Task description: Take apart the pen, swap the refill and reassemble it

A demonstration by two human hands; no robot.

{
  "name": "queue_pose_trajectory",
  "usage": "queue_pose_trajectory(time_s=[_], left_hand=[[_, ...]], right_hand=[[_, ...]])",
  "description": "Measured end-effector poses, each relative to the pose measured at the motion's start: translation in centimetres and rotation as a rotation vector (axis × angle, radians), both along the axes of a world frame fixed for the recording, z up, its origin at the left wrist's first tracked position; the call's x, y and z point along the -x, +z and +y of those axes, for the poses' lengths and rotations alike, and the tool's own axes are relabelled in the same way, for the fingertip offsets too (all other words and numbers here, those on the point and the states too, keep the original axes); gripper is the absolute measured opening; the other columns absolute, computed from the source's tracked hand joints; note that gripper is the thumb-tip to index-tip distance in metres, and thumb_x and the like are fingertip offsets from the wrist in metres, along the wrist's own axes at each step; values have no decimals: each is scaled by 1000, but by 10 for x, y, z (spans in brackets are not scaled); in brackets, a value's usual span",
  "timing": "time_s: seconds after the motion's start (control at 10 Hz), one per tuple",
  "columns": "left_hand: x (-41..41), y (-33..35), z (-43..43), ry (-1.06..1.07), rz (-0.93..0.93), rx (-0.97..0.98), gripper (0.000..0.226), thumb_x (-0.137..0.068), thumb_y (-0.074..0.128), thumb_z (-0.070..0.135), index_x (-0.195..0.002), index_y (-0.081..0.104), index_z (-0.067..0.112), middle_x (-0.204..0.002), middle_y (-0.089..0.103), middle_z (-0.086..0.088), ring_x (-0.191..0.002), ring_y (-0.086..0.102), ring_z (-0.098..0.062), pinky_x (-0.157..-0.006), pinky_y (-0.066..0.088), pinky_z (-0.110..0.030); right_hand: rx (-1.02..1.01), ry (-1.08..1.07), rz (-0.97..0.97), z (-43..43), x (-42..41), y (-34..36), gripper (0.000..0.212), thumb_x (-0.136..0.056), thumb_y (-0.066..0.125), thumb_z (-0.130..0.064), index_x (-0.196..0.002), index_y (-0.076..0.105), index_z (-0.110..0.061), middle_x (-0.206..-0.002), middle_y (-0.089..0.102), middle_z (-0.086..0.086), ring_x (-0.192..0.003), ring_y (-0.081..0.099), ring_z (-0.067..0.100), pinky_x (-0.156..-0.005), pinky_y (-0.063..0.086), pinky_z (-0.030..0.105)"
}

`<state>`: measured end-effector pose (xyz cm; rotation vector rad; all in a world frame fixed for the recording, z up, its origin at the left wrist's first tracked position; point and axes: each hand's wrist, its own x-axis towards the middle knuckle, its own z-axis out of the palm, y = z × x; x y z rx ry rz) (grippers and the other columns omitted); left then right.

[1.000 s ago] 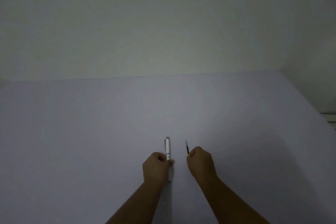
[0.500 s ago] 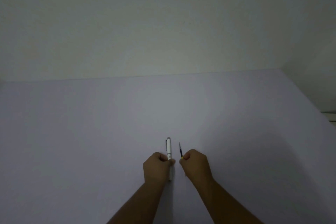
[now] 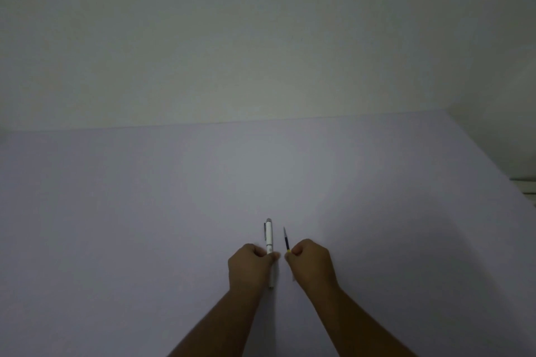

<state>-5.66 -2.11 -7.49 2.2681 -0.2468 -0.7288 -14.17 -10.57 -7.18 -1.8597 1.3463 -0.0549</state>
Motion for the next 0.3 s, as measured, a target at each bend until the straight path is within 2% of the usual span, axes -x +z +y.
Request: queue_pose_trajectory(time_s=[0.2,0.3], left_hand=[[-1,2,2,-19,28,-9,33,-74,74,41,-84,67,11,-70,61,5,-61,53,-3,-48,31,-13],[-3,8,5,1,12,4,38,-75,73,39,-96,64,9,-87,64,-2,-77,57,-13,-63,39,-18]], right_hand=[[-3,11,6,-1,2,-4,20,-80,64,-32,-84,66,-13,-92,73,9,-89,68,26,-82,55,35],[34,-19,-12,0,1,2,26,-85,58,-35,-85,65,-10,-91,72,12,-89,66,28,-80,54,36]])
